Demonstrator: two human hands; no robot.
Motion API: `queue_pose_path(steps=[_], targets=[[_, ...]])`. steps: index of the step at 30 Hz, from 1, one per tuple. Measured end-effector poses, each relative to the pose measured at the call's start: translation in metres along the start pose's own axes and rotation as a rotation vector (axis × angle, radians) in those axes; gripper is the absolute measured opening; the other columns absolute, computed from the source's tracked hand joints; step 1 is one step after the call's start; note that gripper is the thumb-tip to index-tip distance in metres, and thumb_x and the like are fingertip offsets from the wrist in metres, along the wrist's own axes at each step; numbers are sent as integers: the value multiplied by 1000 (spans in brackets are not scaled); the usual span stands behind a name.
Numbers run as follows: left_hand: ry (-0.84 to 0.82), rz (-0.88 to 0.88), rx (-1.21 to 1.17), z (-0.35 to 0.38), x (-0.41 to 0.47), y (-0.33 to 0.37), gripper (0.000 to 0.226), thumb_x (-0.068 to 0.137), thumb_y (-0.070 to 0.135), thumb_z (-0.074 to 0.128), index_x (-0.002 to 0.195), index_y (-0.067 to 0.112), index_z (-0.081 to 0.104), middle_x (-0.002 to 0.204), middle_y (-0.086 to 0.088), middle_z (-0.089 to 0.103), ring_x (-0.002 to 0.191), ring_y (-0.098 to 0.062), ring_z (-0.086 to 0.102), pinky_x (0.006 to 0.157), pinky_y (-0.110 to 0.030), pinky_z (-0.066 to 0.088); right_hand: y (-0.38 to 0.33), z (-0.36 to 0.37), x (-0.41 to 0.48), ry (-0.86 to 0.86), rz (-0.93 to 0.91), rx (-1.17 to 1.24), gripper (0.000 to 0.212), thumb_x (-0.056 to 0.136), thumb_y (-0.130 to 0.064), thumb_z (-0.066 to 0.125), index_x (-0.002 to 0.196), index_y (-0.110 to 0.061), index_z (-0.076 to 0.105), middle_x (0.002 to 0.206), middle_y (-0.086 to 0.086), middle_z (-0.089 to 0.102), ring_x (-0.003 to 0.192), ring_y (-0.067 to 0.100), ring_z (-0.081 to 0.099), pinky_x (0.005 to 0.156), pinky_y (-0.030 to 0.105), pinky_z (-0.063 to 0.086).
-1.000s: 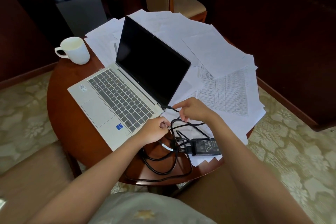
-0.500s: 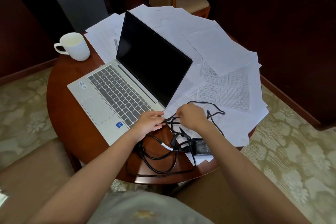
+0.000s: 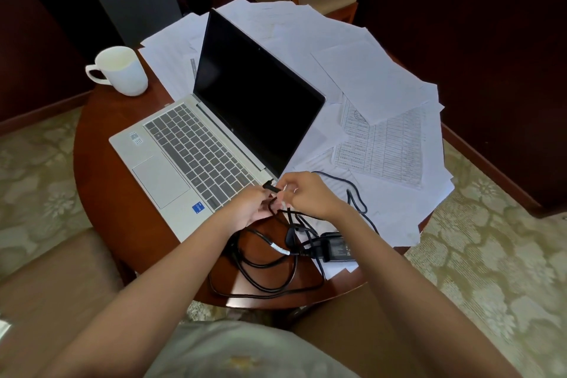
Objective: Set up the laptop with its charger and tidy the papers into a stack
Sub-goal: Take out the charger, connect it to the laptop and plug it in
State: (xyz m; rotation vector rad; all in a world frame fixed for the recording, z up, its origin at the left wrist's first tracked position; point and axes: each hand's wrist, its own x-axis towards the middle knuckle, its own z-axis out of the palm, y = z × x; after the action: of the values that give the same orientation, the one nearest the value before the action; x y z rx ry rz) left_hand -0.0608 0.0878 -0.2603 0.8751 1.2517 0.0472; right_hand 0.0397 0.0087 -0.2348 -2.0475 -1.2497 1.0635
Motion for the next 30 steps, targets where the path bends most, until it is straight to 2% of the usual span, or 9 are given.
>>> queue_pose_path(steps=[2, 6, 9, 13, 17, 19, 22, 26, 30], targets=[[-57, 13, 103, -1, 2, -1, 14, 95, -7, 43, 101, -4, 54, 76, -14, 54, 65, -17, 53, 49, -18, 52, -1, -3, -1, 33, 2, 45, 9, 89, -11, 57, 94, -13, 63, 66, 0, 60, 66, 12, 53, 63, 19, 41], [-103, 89, 371, -2, 7, -10, 41, 92, -17, 35, 130, -5, 45, 97, -21, 64, 63, -13, 57, 58, -17, 48, -3, -11, -1, 95, 6, 140, 5, 89, -15, 56, 92, -16, 61, 58, 0, 53, 59, 13, 48, 64, 24, 41], [-133, 199, 634, 2, 4, -12, 37, 95, -7, 39, 130, 0, 50, 69, -4, 55, 38, 4, 53, 44, -7, 42, -1, -17, 2, 79, -18, 105, 16, 93, -19, 55, 104, -11, 64, 62, 4, 54, 60, 16, 49, 63, 25, 40], [-129, 286, 785, 0, 10, -15, 37, 94, -8, 39, 128, -2, 52, 63, -3, 52, 32, 5, 49, 43, -6, 41, 1, -17, 15, -11, -146, -492, 23, 93, -14, 48, 111, -13, 61, 100, 8, 66, 93, 26, 59, 75, 32, 44], [-126, 330, 857, -3, 12, -20, 39, 96, -5, 38, 132, 3, 49, 65, 1, 52, 49, -1, 53, 52, -6, 41, 7, -8, 27, -121, -282, -962, 22, 86, 0, 47, 102, -12, 54, 104, 7, 62, 99, 26, 58, 65, 29, 31], [-131, 337, 881, -5, 12, -23, 42, 96, -2, 38, 136, 11, 47, 69, 1, 56, 57, -3, 52, 56, -6, 39, 13, -4, 31, -179, -322, -1111, 30, 88, 2, 46, 115, -8, 51, 112, 9, 59, 105, 27, 56, 67, 30, 32], [-131, 359, 893, -9, 16, -26, 44, 96, -1, 39, 137, 13, 46, 81, -7, 63, 58, -1, 51, 57, -4, 39, 18, -1, 38, -187, -353, -1226, 34, 91, 3, 41, 123, -6, 49, 118, 11, 57, 109, 27, 53, 68, 32, 33], [-139, 378, 883, -11, 18, -27, 43, 95, -2, 41, 135, 13, 48, 69, 7, 52, 59, 0, 52, 58, -2, 39, 17, 1, 44, -200, -408, -1274, 32, 92, 3, 41, 121, -6, 52, 118, 10, 57, 111, 27, 51, 68, 31, 33], [-134, 389, 882, -15, 20, -29, 44, 95, -2, 42, 136, 13, 47, 69, 6, 52, 60, -1, 52, 60, -4, 40, 18, 2, 43, -185, -408, -1275, 29, 93, 1, 40, 119, -5, 52, 118, 10, 56, 110, 26, 50, 67, 31, 34]])
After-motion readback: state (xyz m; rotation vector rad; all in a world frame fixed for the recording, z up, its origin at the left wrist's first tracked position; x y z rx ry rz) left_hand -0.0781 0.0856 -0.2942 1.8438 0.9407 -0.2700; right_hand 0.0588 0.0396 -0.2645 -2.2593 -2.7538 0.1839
